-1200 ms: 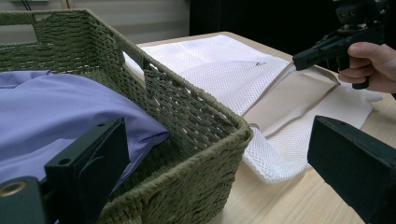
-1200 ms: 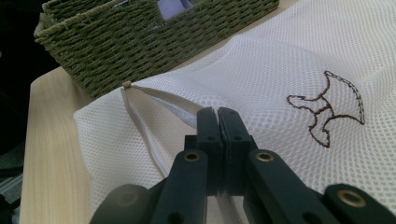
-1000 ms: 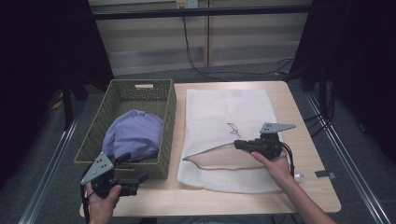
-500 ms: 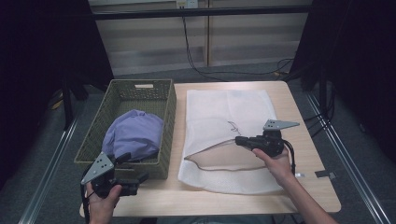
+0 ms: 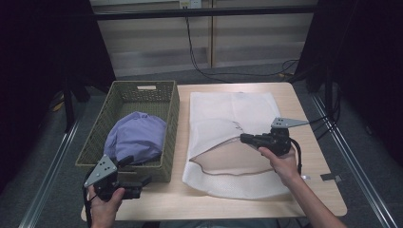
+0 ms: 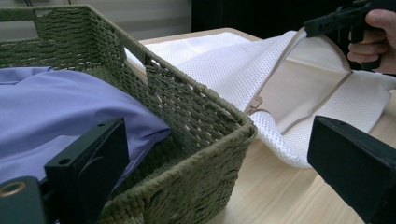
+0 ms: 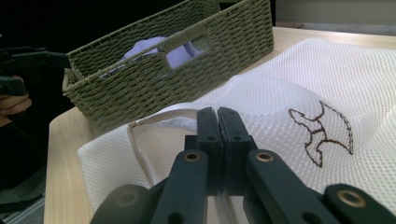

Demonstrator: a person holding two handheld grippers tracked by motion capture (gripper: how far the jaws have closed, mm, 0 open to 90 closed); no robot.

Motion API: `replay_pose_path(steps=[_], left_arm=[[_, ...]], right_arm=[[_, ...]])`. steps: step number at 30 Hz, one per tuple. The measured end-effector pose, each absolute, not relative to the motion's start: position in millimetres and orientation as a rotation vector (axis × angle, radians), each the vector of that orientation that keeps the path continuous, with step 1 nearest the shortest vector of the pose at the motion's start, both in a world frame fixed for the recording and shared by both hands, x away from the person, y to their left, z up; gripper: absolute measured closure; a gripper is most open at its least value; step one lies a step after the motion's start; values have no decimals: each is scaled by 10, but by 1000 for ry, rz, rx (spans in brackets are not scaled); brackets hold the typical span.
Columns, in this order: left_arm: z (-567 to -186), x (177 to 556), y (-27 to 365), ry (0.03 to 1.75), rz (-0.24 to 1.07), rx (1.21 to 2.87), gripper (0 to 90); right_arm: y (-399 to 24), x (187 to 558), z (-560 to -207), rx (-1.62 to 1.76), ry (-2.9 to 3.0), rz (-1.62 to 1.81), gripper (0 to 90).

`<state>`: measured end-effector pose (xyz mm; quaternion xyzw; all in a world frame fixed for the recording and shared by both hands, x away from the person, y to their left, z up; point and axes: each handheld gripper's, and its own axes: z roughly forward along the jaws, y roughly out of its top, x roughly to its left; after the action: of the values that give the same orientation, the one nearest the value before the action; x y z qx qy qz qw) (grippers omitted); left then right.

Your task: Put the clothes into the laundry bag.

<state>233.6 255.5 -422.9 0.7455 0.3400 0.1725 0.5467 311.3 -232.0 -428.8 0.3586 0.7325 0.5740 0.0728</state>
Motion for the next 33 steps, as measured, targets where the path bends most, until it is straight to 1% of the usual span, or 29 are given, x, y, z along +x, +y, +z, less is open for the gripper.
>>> replay_pose_path(steps=[17,21,22,24,25,28,33], left_arm=[[-4232,2354,2551,806,404,1773,54],[-4193,2357,2550,803,399,1755,54],[-4168,2360,2556,803,402,1746,58],[-4028,2390,2606,792,461,1712,61],[-4028,2390,2606,792,461,1712,61],[-3924,2497,2655,807,479,1698,61],[-3945,2709,2710,851,467,1754,61]], right_arm=[[-2352,3209,-3998,1016,2122,1775,885],[-2331,3238,-3985,1007,2105,1802,885],[-2332,3239,-3989,1004,2105,1805,885],[-2335,3247,-4004,1008,2106,1808,885],[-2335,3247,-4004,1008,2106,1808,885],[-2328,3254,-4023,1019,2114,1807,885],[-2299,3244,-4034,1009,2125,1798,885]])
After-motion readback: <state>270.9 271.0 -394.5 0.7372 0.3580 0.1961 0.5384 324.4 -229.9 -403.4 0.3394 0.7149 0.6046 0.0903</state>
